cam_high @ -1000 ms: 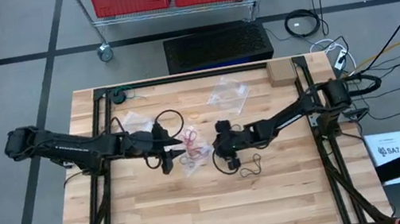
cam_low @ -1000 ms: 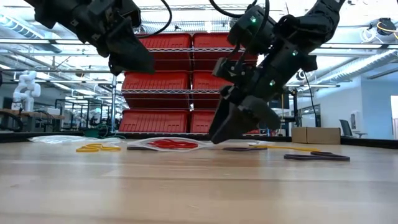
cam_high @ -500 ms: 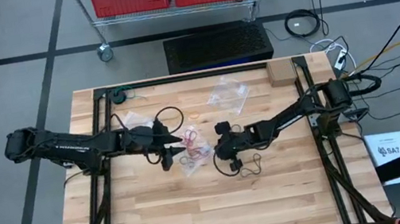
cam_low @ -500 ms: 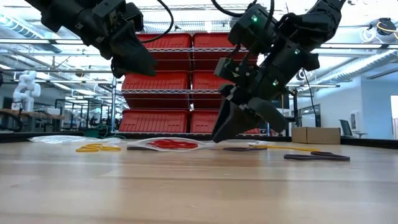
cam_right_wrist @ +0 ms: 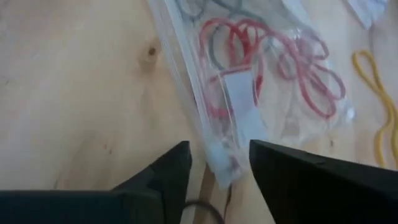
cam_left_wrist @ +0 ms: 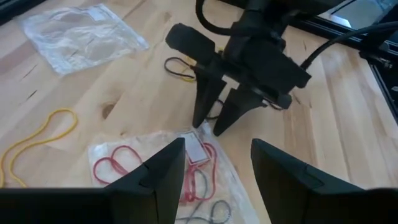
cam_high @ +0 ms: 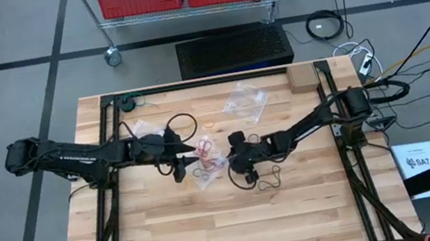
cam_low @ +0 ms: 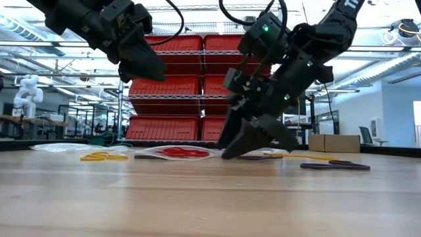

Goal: Sort rubber bands
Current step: Close the zip bag, then adjust the red rubber band into the zip bag

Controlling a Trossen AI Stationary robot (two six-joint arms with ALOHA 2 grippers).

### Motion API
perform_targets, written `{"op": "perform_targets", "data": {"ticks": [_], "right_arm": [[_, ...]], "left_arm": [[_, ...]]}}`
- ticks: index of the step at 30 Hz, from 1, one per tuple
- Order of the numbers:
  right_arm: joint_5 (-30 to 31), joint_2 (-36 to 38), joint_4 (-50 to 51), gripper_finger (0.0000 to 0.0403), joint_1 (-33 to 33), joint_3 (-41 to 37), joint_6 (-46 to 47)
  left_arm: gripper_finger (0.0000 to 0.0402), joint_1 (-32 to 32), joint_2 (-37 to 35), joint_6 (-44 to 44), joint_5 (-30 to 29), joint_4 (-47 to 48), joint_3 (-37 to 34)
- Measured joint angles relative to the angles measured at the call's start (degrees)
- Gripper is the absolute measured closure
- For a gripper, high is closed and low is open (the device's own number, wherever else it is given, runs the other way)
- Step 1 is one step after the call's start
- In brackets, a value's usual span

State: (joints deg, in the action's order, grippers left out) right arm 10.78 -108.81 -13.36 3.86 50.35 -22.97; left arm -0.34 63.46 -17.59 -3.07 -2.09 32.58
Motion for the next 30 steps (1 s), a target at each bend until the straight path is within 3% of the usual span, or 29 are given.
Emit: {"op": "perform_targets", "data": {"ticks": [8,15,20,23,26,30], "right_arm": [[7.7,0.1,4.2,0.0391,0.6,5.3,-7.9],[10.0,0.3,9.3,0.0400,0.8,12.9,-21.6],[12.8,1.4,11.5,0.0403,1.5,15.8,-35.7],[13.0,2.7,11.5,0.0403,1.9,17.2,-39.6],[13.1,3.6,11.5,0.0403,1.9,17.7,-37.4],[12.2,4.2,16.1,0.0403,1.0,17.8,-14.6]], "left_arm": [[0.0214,1.4,0.0,0.0,0.0,-0.5,0.0],[0.0214,5.5,0.0,2.1,2.8,0.0,1.5],[0.0214,9.7,0.0,7.5,12.8,0.0,2.6],[0.0214,12.1,0.0,9.8,19.0,0.6,2.7],[0.0214,14.2,0.0,11.0,19.8,3.2,2.7],[0.0214,15.9,0.0,10.5,16.7,6.6,2.7]]}}
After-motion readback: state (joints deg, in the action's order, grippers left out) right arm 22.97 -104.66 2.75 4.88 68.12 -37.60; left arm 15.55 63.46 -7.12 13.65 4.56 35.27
